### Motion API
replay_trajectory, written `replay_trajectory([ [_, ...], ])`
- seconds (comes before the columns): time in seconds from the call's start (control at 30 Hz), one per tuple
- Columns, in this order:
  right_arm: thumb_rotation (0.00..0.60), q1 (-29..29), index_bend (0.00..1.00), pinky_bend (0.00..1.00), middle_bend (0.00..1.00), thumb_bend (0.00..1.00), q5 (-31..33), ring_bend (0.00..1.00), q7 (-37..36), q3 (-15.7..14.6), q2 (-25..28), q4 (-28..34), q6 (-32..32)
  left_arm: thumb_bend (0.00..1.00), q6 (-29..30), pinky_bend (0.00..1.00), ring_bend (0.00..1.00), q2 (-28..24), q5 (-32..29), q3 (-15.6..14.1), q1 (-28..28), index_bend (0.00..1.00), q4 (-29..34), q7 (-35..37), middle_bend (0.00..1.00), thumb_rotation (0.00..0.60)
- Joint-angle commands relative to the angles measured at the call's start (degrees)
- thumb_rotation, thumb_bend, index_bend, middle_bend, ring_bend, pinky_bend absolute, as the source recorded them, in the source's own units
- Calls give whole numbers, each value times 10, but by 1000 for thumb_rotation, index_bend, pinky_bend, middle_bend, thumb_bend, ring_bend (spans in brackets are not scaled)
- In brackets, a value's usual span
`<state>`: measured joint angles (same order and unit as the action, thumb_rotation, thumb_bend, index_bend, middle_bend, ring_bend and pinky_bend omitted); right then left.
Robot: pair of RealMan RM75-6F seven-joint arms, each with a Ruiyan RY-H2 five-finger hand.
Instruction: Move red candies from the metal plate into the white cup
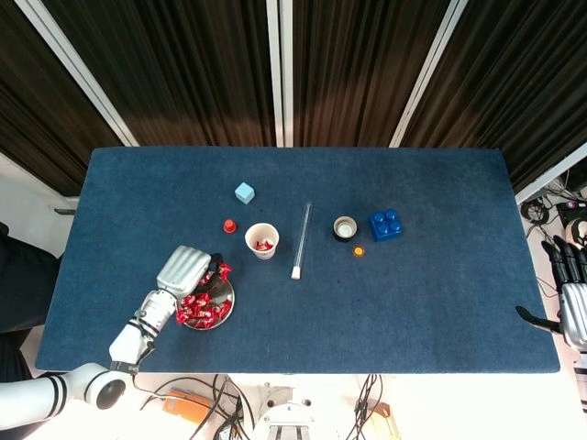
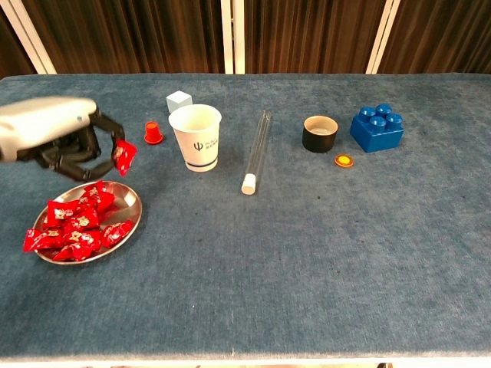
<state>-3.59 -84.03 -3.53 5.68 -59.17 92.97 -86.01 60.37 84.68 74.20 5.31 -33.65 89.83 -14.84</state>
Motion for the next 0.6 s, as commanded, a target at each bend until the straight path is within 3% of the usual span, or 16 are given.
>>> replay_trajectory([
  [0.03, 600, 1, 0, 0, 0, 173, -1, 0, -2, 0, -1, -1, -1, 459, 1, 896, 866, -11, -5, 32, -19, 597, 20, -3, 955, 600],
  [0.27, 600, 5, 0, 0, 0, 174, -3, 0, -10, -1, 1, -5, -8, 454, -51, 896, 866, -5, -79, 93, -85, 598, 29, -55, 955, 600],
  [0.6, 600, 9, 0, 0, 0, 172, 2, 0, -23, -1, -1, -15, -9, 447, -77, 896, 866, 30, -196, 105, -147, 598, -9, -153, 955, 600],
])
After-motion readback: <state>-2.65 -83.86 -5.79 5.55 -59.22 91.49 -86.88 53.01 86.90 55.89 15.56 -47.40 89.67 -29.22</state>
